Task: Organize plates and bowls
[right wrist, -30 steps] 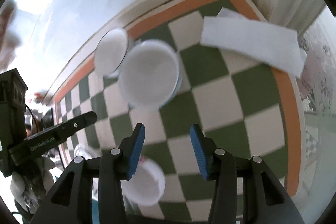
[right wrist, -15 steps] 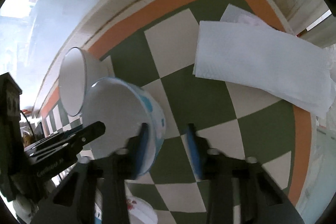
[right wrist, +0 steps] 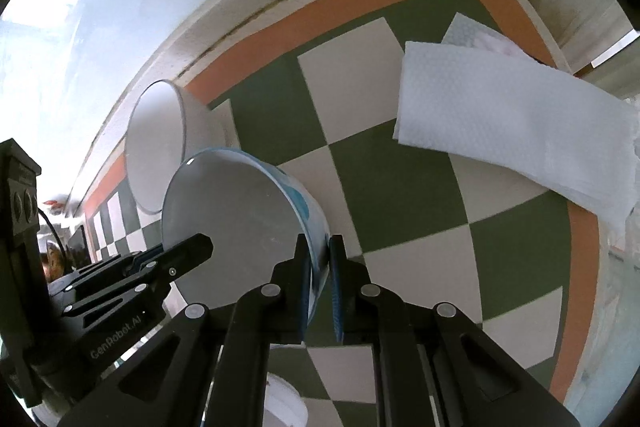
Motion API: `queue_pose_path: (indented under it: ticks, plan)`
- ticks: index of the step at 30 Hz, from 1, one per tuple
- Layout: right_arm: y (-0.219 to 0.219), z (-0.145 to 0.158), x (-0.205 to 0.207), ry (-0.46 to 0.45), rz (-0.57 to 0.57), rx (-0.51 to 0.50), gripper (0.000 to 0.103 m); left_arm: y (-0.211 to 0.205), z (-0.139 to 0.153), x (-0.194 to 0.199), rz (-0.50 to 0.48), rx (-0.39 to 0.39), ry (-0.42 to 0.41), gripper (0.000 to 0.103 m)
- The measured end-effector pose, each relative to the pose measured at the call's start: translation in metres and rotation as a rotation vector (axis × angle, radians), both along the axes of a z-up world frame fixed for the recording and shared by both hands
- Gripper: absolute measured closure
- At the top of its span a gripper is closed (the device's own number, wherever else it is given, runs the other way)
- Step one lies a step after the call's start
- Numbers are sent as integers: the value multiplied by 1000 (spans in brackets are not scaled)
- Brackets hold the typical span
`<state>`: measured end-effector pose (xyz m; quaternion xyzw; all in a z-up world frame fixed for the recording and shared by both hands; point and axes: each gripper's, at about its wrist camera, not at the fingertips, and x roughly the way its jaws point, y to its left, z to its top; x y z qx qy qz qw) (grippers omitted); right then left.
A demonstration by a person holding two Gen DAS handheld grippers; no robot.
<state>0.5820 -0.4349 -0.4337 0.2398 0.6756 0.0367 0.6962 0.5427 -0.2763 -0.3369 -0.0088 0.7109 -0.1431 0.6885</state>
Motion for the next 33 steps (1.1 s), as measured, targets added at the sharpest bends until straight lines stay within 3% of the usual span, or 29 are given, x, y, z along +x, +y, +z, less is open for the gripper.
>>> queue_pose_path:
  ticks: [11,19,25,33]
  plan:
    - [23,61,-61,-53,37,-3,93,29,54,-57,-17,-34,-44,90]
    - [44,91,-122,-67,73,2,93,57,77,-106,-23,-52,-64,90]
    - [62,93,-157,-60,90,18,93,76,79,-134,-19,-55,-57,90]
    - [79,69,-179,-17,106,22,93,89,54,-157,-25,-38,2,90]
